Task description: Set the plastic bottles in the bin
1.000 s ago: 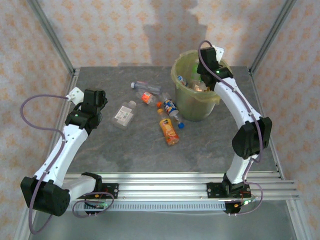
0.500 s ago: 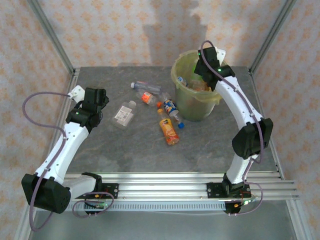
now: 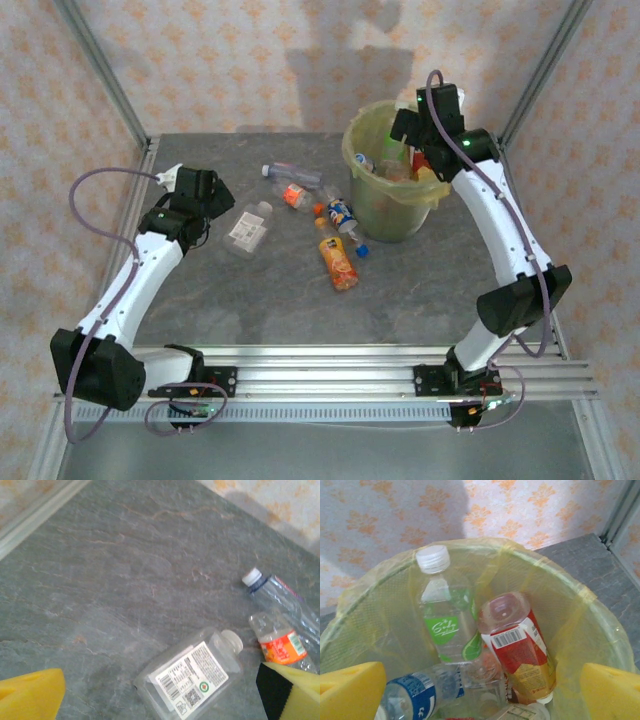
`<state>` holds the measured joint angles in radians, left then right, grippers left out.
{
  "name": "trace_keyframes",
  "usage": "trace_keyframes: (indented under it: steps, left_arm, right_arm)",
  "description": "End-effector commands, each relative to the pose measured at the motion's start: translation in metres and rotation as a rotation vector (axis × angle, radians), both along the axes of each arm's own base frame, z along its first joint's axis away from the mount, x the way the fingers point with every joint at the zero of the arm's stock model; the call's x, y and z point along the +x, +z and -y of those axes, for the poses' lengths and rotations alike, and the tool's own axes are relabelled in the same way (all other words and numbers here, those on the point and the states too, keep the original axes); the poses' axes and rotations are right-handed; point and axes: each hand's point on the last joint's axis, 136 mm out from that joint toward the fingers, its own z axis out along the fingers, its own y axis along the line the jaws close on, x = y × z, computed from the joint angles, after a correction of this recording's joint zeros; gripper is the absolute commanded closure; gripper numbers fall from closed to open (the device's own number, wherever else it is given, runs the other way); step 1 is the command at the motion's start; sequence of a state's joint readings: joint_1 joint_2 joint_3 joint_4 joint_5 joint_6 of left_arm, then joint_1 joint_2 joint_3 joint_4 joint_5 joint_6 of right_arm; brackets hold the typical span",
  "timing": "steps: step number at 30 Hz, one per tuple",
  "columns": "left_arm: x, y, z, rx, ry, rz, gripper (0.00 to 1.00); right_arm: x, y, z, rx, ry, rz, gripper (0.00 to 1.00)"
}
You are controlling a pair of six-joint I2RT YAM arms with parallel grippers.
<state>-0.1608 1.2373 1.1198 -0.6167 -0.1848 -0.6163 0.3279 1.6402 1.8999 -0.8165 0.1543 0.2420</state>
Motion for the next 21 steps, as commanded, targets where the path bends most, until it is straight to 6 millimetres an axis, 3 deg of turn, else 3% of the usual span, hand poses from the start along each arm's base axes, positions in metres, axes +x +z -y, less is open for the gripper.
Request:
trace_keyframes:
  steps: [1, 8, 15, 21]
  left_arm:
    - [-0.003, -0.008, 0.013, 0.011, -0.135, -0.079, 0.0]
    - [-0.004, -0.048, 0.033, 0.028, -0.302, -0.273, 0.0]
    - [0.019, -0.067, 0.069, 0.115, -0.454, -0.368, 0.0]
    - [0.036, -0.087, 0.074, 0.217, -0.544, -0.529, 0.0]
  right_arm:
    - [-0.02, 0.012, -0.01, 0.0, 0.072, -0.009, 0.01]
    - [-0.04, 0.017, -0.015, -0.021, 0.084, 0.004, 0.01]
    - [-0.058, 0.018, -0.011, -0.004, 0.075, 0.023, 0.01]
    - [-0.068, 0.019, -0.006, 0.003, 0.065, 0.04, 0.01]
